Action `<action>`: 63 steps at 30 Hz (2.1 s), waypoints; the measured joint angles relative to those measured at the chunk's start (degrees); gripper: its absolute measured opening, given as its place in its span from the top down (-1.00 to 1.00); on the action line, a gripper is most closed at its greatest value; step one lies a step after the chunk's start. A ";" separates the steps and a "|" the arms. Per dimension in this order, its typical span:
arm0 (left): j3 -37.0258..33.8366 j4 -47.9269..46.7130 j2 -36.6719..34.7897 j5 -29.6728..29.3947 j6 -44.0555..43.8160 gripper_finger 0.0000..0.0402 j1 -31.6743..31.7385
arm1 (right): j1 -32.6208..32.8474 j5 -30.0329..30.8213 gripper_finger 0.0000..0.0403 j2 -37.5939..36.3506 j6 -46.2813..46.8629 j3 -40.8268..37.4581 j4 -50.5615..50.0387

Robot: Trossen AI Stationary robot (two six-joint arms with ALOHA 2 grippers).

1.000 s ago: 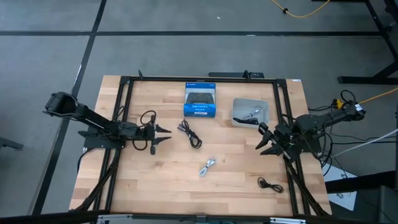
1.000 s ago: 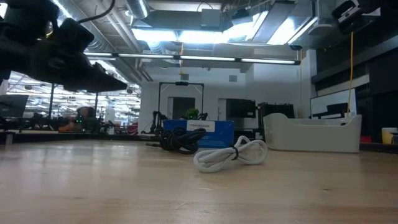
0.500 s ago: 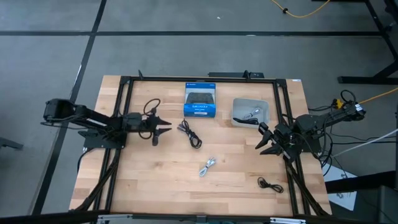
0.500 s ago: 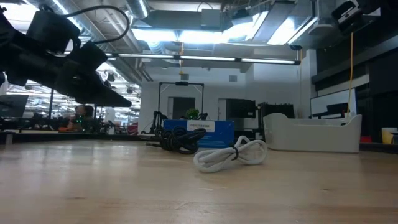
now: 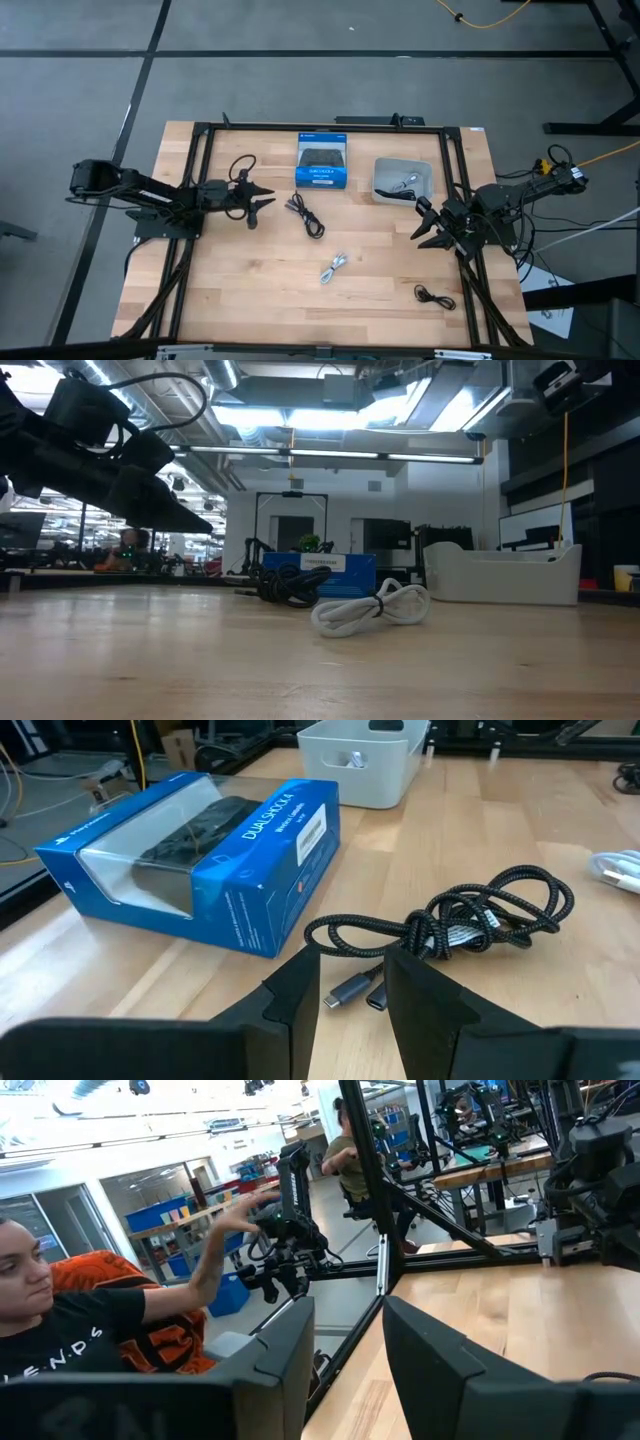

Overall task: Pick and place USB-C Cables
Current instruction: Put the bottom black charger cable into the gray bin

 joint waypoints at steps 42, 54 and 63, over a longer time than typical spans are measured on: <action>0.02 -16.39 -37.44 0.39 -0.02 0.47 -4.15 | 0.02 -5.08 0.38 0.00 3.24 0.02 -0.04; 0.04 -46.17 -55.73 1.17 0.40 0.47 -4.83 | 0.02 -5.01 0.38 -0.02 2.91 0.02 -0.06; 0.04 -46.25 -62.86 2.38 0.36 0.47 -4.85 | -0.02 7.70 0.38 2.20 1.56 2.21 -5.91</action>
